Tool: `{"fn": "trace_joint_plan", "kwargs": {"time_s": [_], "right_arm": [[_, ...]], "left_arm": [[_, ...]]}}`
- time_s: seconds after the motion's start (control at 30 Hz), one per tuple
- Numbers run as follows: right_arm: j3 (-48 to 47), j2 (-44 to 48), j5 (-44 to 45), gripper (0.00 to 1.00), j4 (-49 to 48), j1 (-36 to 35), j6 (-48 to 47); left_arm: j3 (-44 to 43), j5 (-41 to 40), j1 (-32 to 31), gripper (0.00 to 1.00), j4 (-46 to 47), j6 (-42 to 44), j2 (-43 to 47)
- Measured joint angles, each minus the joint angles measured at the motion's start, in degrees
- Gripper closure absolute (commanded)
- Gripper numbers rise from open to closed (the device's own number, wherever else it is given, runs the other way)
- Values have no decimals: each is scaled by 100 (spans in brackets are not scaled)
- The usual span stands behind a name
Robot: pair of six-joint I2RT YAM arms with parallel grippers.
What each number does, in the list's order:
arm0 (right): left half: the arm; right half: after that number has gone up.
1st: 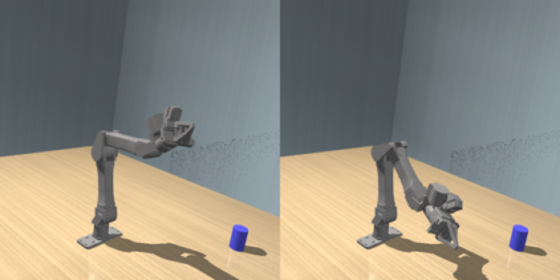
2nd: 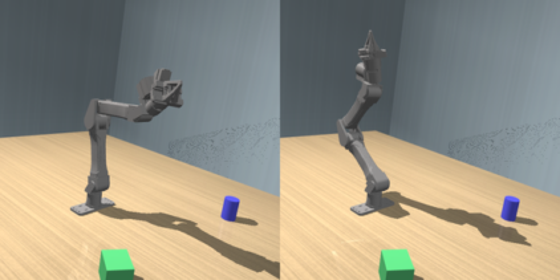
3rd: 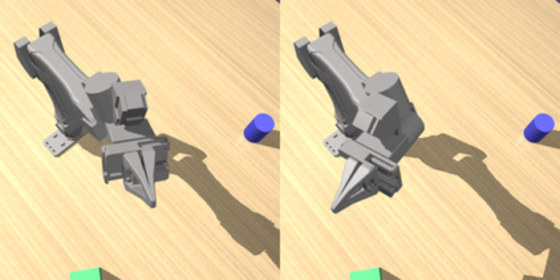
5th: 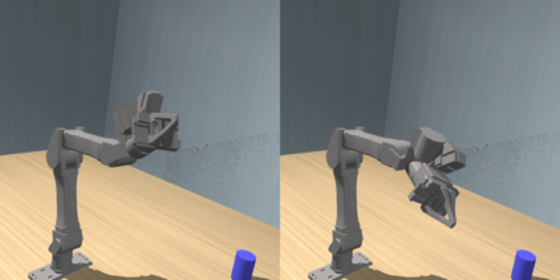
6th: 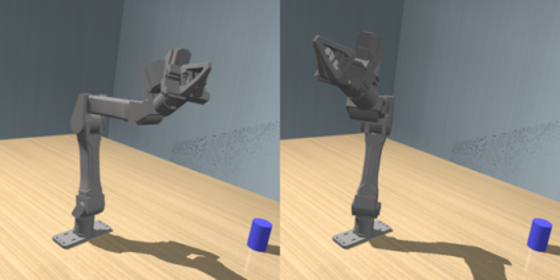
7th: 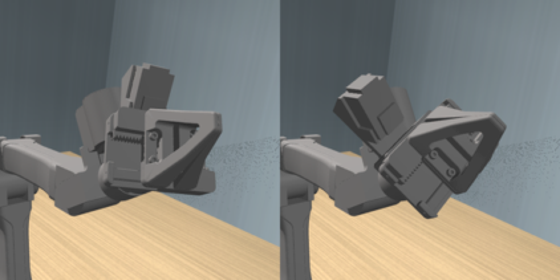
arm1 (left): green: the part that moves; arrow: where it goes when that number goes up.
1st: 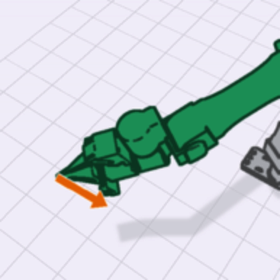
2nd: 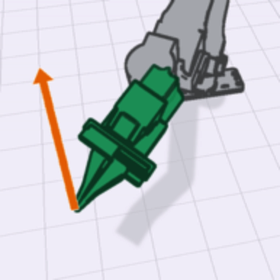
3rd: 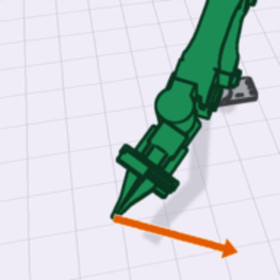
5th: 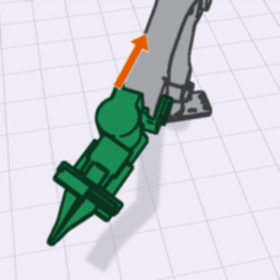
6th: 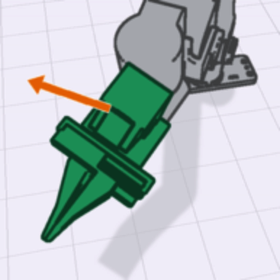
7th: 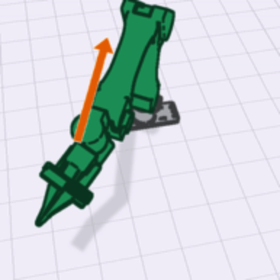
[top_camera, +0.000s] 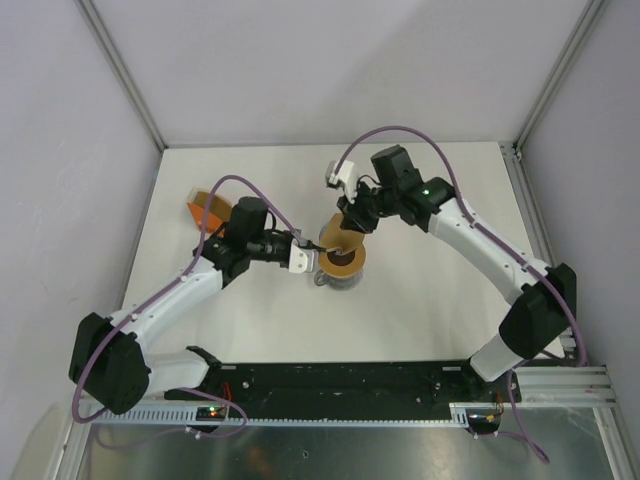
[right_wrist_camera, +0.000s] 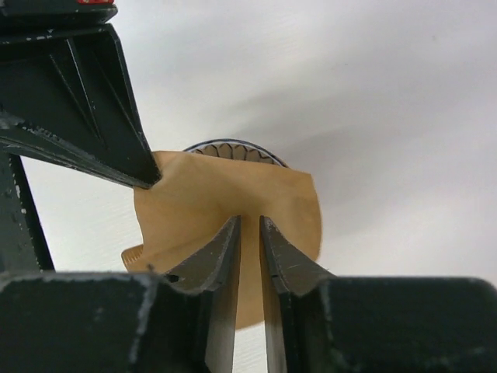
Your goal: Place the coffee filter in the dripper
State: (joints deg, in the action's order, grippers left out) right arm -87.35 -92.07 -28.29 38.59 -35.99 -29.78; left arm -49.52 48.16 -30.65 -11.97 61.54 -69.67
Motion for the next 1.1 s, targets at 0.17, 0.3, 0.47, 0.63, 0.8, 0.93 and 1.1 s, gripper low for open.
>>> {"fn": "trace_joint_plan", "kwargs": {"time_s": [0.17,0.3,0.47,0.63,0.8,0.93,1.1], "right_arm": [[317,522,319,58,-428,103,610],[525,887,1029,54,-748,101,1154],[645,914,1657,53,-815,68,1480],[710,824,1910,53,-804,59,1587],[726,719,1919,54,-809,59,1622],[737,686,1856,66,-809,59,1626],[748,619,1812,84,-798,63,1668]], "left_arm": [[-17,0,0,87,-26,0,-9],[-72,-7,-11,70,-98,-7,-17],[-118,-52,-15,53,-155,-63,-20],[-291,-153,-22,43,-214,-201,-20],[-422,-245,-22,39,-216,-326,-9],[-424,-310,-24,42,-232,-367,-4],[-415,-348,-24,51,-232,-352,-2]]}}
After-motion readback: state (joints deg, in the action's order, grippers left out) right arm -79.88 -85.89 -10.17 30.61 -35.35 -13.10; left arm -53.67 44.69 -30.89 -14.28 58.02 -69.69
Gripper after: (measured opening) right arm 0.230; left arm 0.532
